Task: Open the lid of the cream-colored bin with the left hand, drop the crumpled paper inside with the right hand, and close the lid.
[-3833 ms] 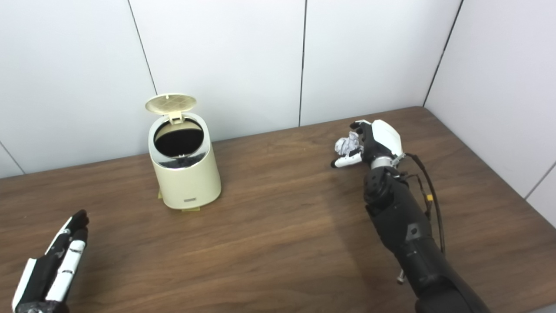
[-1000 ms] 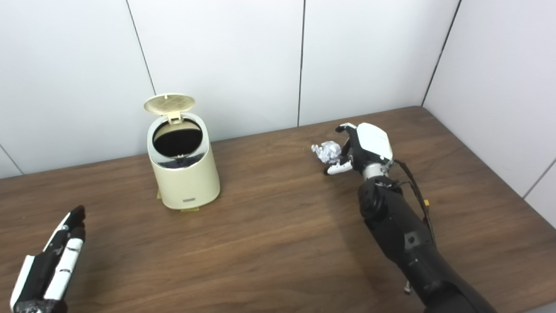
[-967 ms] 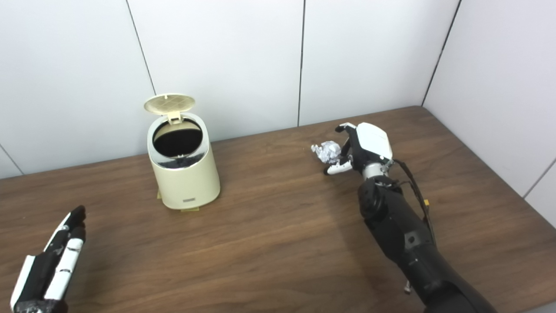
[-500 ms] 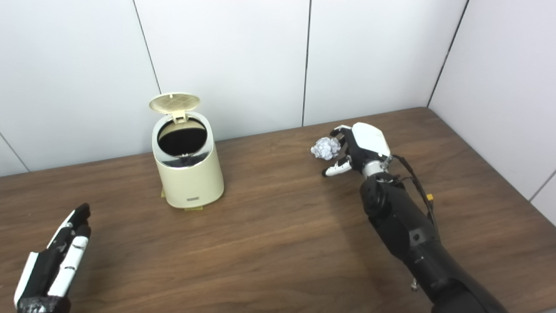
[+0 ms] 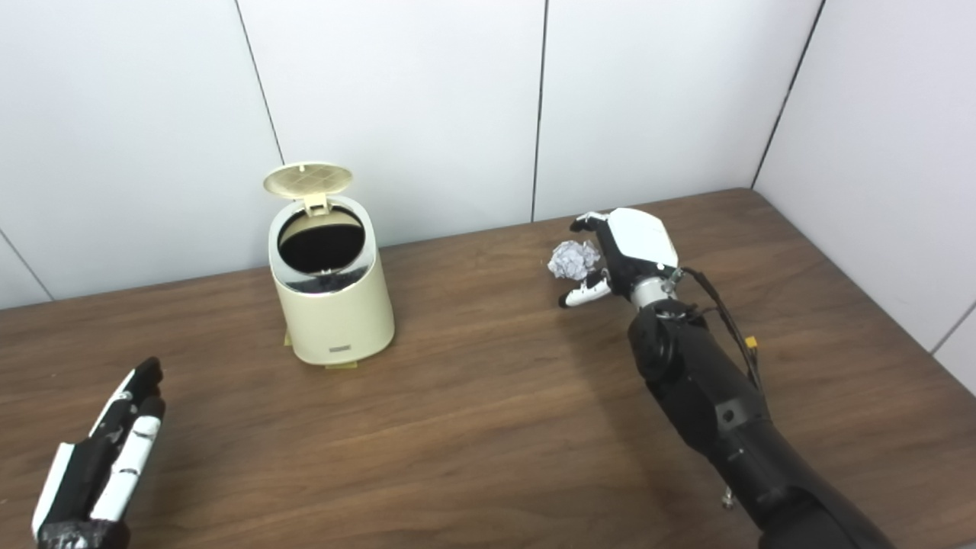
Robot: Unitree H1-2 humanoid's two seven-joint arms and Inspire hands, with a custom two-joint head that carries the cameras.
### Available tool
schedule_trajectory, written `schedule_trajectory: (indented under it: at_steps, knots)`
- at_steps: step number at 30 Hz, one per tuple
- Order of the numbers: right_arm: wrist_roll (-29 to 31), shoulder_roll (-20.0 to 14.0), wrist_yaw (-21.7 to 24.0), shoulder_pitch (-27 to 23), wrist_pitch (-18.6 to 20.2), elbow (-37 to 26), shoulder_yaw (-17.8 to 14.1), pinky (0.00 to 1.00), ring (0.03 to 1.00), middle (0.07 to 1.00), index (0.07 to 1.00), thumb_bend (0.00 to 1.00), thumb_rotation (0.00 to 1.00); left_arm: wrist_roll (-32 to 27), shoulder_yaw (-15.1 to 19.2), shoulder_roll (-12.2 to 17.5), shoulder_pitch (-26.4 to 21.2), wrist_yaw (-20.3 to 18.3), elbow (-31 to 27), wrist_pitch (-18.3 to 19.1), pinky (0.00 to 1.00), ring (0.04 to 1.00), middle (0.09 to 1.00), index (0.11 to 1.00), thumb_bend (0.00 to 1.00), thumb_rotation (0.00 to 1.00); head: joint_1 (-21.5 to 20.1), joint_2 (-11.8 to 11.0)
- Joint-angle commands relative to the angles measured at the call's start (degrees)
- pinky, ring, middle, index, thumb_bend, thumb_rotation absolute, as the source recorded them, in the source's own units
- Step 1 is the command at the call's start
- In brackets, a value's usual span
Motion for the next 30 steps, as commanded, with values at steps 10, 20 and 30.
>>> schedule_trajectory:
  at_steps: [10, 20, 30]
  knots:
    - [-0.1, -1.7, 0.1, -4.3, -1.5, -0.7, -0.8, 0.67, 0.778, 0.788, 0.752, 1.0, 0.17, 0.1, 0.1, 0.5, -2.3, 0.1, 0.5, -4.4, 1.0, 1.0, 0.969, 0.982, 0.57, 0.7, -0.7, 0.1]
    - [20.2, 4.4, 2.1, -4.2, -5.2, -1.1, -13.5, 0.79, 0.827, 0.815, 0.787, 1.0, 0.16, 0.0, 0.2, 0.5, -1.9, 0.1, -0.1, -3.9, 1.0, 1.0, 0.973, 0.974, 0.55, 0.7, 0.2, -1.2]
    - [66.4, 15.4, 13.1, -7.6, 10.8, -9.9, -37.8, 1.0, 1.0, 1.0, 0.999, 0.85, 0.42, -0.2, 0.5, 1.0, -1.4, -0.2, -1.7, -3.1, 1.0, 1.0, 0.977, 0.978, 0.52, 0.69, -0.7, -2.0]
